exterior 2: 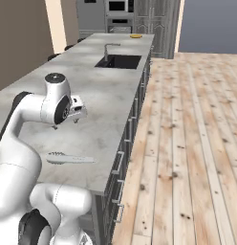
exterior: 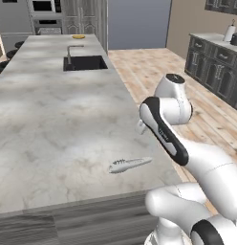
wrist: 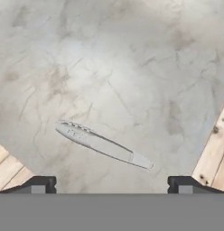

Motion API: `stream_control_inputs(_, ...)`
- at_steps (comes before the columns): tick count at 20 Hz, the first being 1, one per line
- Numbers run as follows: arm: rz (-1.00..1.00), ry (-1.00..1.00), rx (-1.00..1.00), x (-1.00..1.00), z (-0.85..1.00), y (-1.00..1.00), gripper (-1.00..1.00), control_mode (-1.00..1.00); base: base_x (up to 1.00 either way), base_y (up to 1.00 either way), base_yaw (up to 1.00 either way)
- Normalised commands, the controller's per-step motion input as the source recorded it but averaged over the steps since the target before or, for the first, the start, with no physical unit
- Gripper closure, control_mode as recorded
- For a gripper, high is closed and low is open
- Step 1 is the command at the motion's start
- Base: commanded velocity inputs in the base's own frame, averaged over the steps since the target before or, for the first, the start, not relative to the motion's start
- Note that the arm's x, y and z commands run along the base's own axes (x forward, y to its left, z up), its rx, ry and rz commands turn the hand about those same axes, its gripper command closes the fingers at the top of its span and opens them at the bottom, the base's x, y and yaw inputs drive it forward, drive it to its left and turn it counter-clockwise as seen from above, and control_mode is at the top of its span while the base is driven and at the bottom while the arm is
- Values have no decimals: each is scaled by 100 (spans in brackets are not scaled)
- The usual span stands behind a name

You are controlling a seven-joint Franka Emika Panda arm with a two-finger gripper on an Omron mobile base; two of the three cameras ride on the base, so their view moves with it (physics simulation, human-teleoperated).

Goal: Pick up the tongs from the counter and place them near the plate next to the oven.

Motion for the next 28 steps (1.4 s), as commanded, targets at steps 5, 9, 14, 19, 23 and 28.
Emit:
stream_control_inputs(5, 40, 16, -23, 0, -57, 6, -100, -100, 0, 0, 0)
stream_control_inputs(9, 43, 15, -21, -20, -64, 2, -100, -100, 0, 0, 0)
stream_control_inputs(14, 35, 2, -8, -18, -39, 16, -100, -100, 0, 0, 0)
stream_control_inputs(19, 27, 3, -3, 8, -34, 8, -100, -100, 0, 0, 0)
stream_control_inputs(23, 19, 0, 0, 17, -28, -2, -100, -100, 0, 0, 0)
stream_control_inputs(28, 5, 1, 0, 23, -29, -7, -100, -100, 0, 0, 0)
